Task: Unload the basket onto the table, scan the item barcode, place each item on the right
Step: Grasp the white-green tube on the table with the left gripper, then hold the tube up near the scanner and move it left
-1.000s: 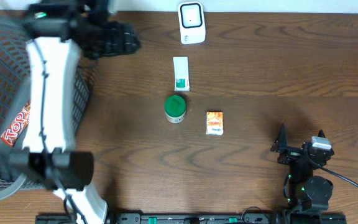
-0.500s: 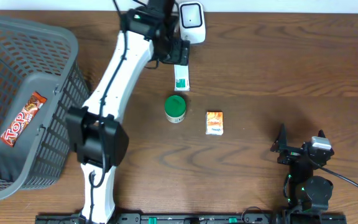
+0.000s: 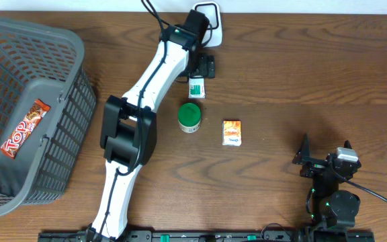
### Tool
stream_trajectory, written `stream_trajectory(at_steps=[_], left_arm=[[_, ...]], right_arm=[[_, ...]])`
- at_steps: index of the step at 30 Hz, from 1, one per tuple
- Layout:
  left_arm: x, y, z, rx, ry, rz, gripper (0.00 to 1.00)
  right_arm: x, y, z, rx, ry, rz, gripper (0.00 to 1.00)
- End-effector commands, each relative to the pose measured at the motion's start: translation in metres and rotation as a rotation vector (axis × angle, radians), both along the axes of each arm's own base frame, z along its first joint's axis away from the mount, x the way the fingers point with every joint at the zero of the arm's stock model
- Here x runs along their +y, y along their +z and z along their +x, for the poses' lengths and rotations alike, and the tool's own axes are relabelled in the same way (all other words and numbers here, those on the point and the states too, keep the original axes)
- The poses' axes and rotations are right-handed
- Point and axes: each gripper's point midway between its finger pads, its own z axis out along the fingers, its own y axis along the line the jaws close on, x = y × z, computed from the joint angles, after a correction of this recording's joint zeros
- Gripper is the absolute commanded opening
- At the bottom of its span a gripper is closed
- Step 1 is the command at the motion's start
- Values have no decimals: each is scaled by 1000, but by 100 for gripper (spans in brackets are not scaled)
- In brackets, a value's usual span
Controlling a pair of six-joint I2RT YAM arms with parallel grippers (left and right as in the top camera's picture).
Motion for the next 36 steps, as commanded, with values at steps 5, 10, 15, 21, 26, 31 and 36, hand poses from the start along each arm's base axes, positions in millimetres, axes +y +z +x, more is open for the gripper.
stream_trajectory(at_steps=[5, 10, 15, 21, 26, 31, 36], left_arm=[[-4, -28, -2, 37, 31, 22, 99], [-5, -48, -6, 77, 30, 25, 98], [-7, -55, -6, 89, 27, 19, 99], [-8, -55, -3, 76, 27, 12, 94], [-7, -66, -5, 93, 27, 20, 78], [-8, -85, -11, 137, 25, 24, 67], [-8, -88, -12, 144, 24, 25, 58]], right_arm=[[3, 0, 0, 2, 13, -11, 99], [3, 0, 0, 1, 13, -11, 99], [3, 0, 0, 1, 13, -11, 99], [3, 0, 0, 1, 13, -11, 99], [3, 0, 0, 1, 14, -11, 99], [3, 0, 0, 1, 13, -11, 99], [3, 0, 0, 1, 13, -11, 99]])
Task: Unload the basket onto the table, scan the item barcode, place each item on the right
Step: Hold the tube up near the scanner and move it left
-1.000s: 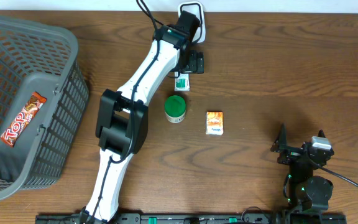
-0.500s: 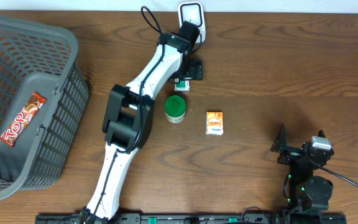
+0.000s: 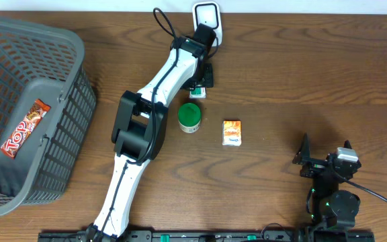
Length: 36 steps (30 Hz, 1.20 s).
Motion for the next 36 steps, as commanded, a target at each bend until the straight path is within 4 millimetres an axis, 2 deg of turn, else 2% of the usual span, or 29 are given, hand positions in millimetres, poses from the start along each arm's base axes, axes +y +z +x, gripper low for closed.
stream_trajectory(at_steps=[1, 7, 12, 15, 19, 23, 25, 29, 36], left_arm=[[5, -27, -7, 59, 10, 14, 55], [12, -26, -6, 67, 23, 18, 49], [29, -15, -1, 64, 54, 16, 46], [43, -1, 5, 51, 74, 11, 45], [73, 33, 15, 3, 107, 19, 45], [102, 56, 18, -20, 136, 44, 45], [115, 62, 14, -8, 144, 52, 45], [137, 60, -2, 70, 166, 81, 45], [155, 58, -33, 199, 155, 144, 44]], right_arm=[[3, 0, 0, 1, 13, -11, 99], [3, 0, 0, 1, 14, -11, 99], [3, 0, 0, 1, 13, -11, 99], [3, 0, 0, 1, 13, -11, 99], [3, 0, 0, 1, 14, -11, 99], [3, 0, 0, 1, 13, -11, 99], [3, 0, 0, 1, 14, -11, 99], [3, 0, 0, 1, 13, -11, 99], [3, 0, 0, 1, 13, -11, 99]])
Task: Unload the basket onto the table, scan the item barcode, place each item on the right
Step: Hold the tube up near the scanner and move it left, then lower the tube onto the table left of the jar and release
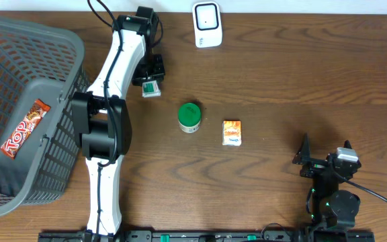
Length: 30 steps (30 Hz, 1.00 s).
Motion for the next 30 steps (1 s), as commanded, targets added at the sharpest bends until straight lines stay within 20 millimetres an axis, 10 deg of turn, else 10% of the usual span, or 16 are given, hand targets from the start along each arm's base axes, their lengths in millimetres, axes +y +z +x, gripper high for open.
stream_trajectory(at_steps=[1, 11, 20, 30], left_arm=[[8, 3, -11, 36, -32, 48, 44], [-4, 2, -44, 153, -111, 85, 45], [-6, -40, -82, 284, -148, 130, 45], [-50, -45, -108, 314, -247, 72, 59]], right_arm=[[3, 0, 0, 1, 14, -11, 99], [3, 0, 0, 1, 13, -11, 99], [3, 0, 0, 1, 14, -11, 99], [3, 0, 0, 1, 13, -11, 99]])
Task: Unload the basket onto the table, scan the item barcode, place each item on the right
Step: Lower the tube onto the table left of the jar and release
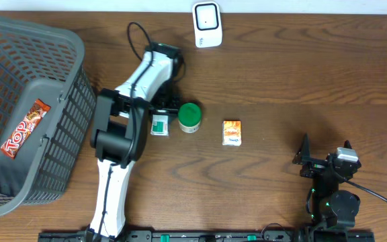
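A small green and white packet (158, 125) sits at table level just left of the green can (189, 117). My left gripper (160, 115) points down from the bent left arm and is shut on the packet's top edge. The white barcode scanner (207, 15) stands at the back edge, well away from the packet. An orange sachet (231, 132) lies right of the can. My right gripper (305, 153) rests folded at the front right, shut on nothing.
A grey mesh basket (72, 101) fills the left side and holds a red "Top" bar (24, 128). The left arm's elbow (121, 131) hangs beside the basket wall. A cable loops near the forearm.
The left gripper and the packet have moved from the back left, near the basket's corner, forward and right to a spot beside the green can. The right arm has not moved.
The left gripper first held the packet just below the scanner, and stayed there at the second moment. Then it was far to the left with the packet, away from the scanner. Now the packet is down next to the green can.
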### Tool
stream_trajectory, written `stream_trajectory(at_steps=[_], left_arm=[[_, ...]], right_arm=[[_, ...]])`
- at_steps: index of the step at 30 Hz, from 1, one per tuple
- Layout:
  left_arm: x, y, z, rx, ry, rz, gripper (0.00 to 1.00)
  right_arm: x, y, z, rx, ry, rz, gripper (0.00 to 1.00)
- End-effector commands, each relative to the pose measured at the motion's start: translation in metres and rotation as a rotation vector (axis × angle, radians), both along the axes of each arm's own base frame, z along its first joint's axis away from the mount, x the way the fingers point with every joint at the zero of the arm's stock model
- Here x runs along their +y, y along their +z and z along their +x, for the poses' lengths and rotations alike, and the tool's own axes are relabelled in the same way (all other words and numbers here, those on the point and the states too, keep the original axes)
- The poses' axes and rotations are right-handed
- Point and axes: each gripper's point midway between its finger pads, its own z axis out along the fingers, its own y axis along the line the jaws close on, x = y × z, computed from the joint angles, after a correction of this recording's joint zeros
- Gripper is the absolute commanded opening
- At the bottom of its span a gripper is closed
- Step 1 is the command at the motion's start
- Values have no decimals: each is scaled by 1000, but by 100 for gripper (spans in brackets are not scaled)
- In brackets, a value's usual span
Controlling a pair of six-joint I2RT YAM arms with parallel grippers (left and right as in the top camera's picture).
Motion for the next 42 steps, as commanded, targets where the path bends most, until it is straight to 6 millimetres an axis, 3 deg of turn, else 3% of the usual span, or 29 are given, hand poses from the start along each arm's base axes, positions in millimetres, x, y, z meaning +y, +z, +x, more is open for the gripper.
stream_trajectory(at_steps=[1, 2, 4, 5, 12, 20, 25, 29, 31, 33, 37, 40, 42], left_arm=[[-18, 15, -9, -8, -55, -33, 64], [-21, 20, -10, -16, -62, -37, 71], [-24, 36, -9, -52, -69, -50, 94], [-24, 44, -7, -74, -70, -57, 97], [2, 115, 11, -280, -16, -82, 98], [51, 247, 14, -694, 78, -173, 98], [102, 341, 3, -1047, 198, -185, 98], [157, 388, -13, -1236, 341, -121, 98], [193, 394, -24, -1269, 480, -54, 98], [227, 388, -35, -1251, 614, 2, 98], [284, 347, -58, -1098, 953, 80, 98], [316, 311, -74, -955, 1202, 144, 98], [327, 293, -73, -888, 1246, 160, 99]], right_arm=[[3, 0, 0, 1, 13, -11, 99], [3, 0, 0, 1, 14, -11, 99], [3, 0, 0, 1, 13, -11, 99], [3, 0, 0, 1, 13, -11, 99], [3, 0, 0, 1, 13, -11, 99], [3, 0, 0, 1, 13, -11, 99], [3, 0, 0, 1, 13, -11, 99], [3, 0, 0, 1, 13, -11, 99], [3, 0, 0, 1, 13, -11, 99], [3, 0, 0, 1, 13, -11, 99], [3, 0, 0, 1, 13, -11, 99], [3, 0, 0, 1, 13, -11, 99], [3, 0, 0, 1, 13, -11, 99]])
